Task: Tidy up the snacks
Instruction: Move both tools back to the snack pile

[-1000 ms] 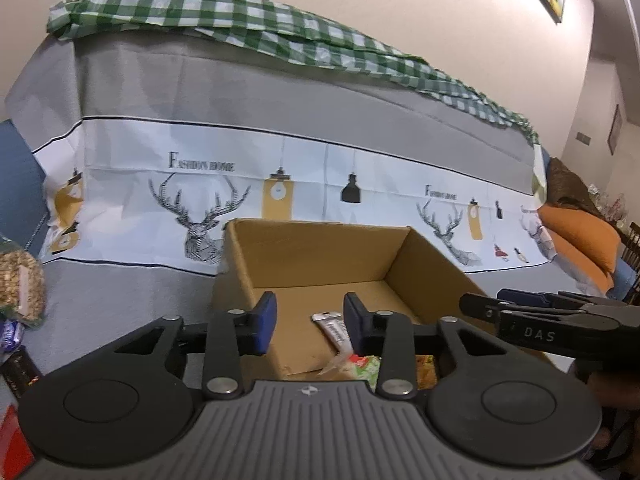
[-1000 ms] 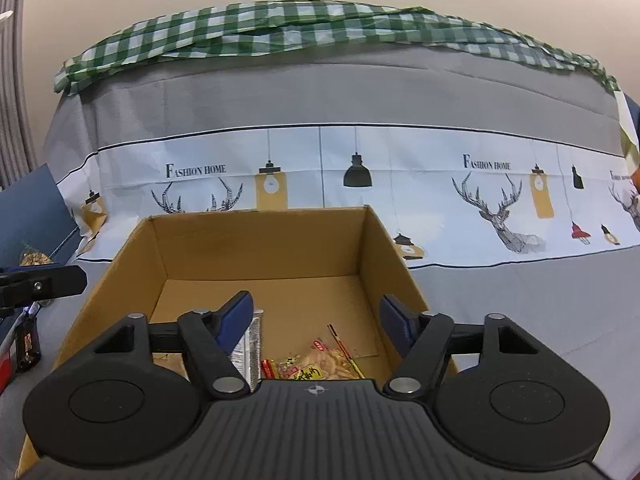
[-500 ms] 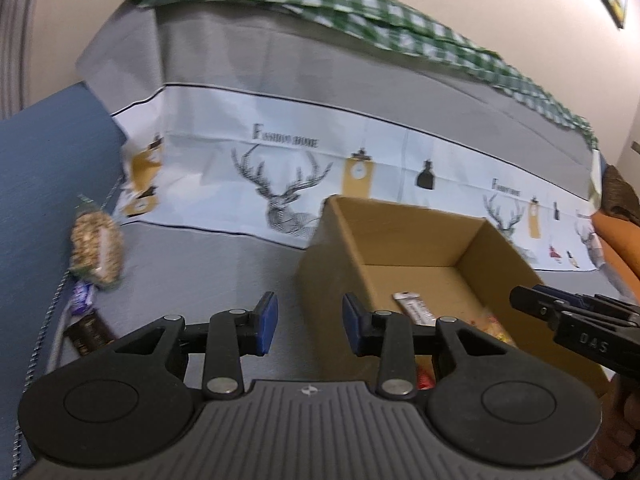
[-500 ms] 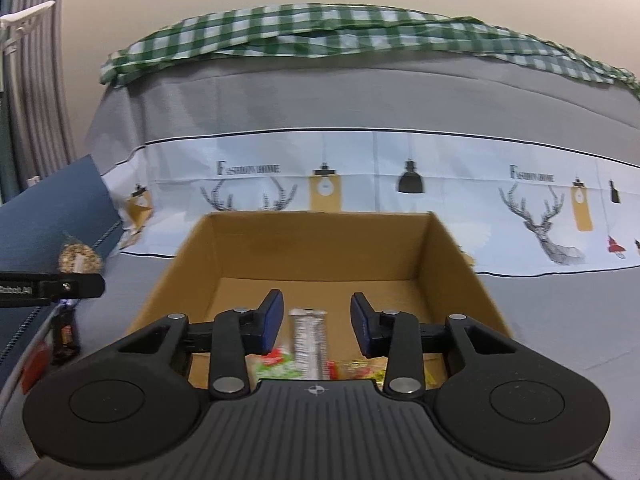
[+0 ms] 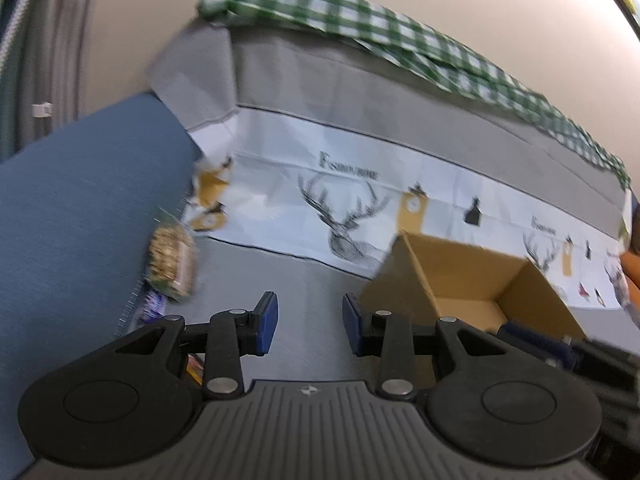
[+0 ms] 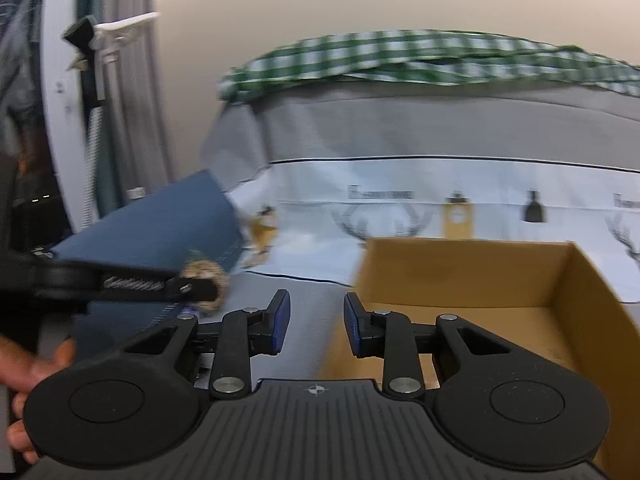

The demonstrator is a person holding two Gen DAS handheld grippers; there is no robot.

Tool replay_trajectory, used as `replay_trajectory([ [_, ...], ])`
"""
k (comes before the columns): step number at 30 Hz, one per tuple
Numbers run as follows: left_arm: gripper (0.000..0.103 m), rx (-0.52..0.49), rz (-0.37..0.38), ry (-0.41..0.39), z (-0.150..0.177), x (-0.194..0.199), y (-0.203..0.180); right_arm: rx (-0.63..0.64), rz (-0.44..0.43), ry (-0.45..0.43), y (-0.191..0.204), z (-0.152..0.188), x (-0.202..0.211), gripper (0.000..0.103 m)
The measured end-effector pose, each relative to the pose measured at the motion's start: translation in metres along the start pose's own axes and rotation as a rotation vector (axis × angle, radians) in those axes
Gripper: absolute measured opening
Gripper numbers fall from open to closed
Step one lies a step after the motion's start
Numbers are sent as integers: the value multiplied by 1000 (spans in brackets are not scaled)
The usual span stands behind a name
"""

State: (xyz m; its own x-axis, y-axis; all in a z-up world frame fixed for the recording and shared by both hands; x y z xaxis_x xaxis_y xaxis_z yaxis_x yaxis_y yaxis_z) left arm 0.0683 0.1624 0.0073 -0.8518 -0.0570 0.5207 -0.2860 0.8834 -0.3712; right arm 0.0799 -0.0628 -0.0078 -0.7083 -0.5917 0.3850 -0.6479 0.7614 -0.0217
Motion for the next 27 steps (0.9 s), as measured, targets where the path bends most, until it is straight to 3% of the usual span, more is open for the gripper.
replay_trajectory([
  [5, 39, 36, -45, -50, -12, 10, 18, 29, -68, -6, 40, -4, -14, 31],
  [11, 35, 123, -85, -42, -24, 15, 49, 73, -146, -9, 85, -4, -34, 31],
  [17, 33, 208, -156, -98, -34, 22, 75, 110, -184, 63, 117, 8, -72, 31],
  [21, 33, 237, -193, -92, -36, 19, 84, 104, -181, 122, 128, 17, -106, 32],
  [24, 33, 248, -214, -80, -36, 16, 88, 116, -168, 160, 135, 25, -132, 38],
  [27, 33, 259, -227, -76, -36, 13, 92, 135, -171, 185, 142, 30, -155, 54],
])
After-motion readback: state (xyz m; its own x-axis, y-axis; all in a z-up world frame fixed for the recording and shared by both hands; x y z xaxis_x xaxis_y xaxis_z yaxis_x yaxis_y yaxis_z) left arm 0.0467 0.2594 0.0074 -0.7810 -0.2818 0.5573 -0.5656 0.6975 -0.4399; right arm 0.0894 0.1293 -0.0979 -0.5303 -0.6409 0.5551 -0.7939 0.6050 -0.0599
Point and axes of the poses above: each gripper's, at about its wrist camera, not at the fingertips, and x roughly against the way its jaws point, y to its left, z to its underside, the point moved 3 cm from there along -x, roughly the way its jaws point, and after that the axes turned 9 degrees about x, right-handed, at the moved point
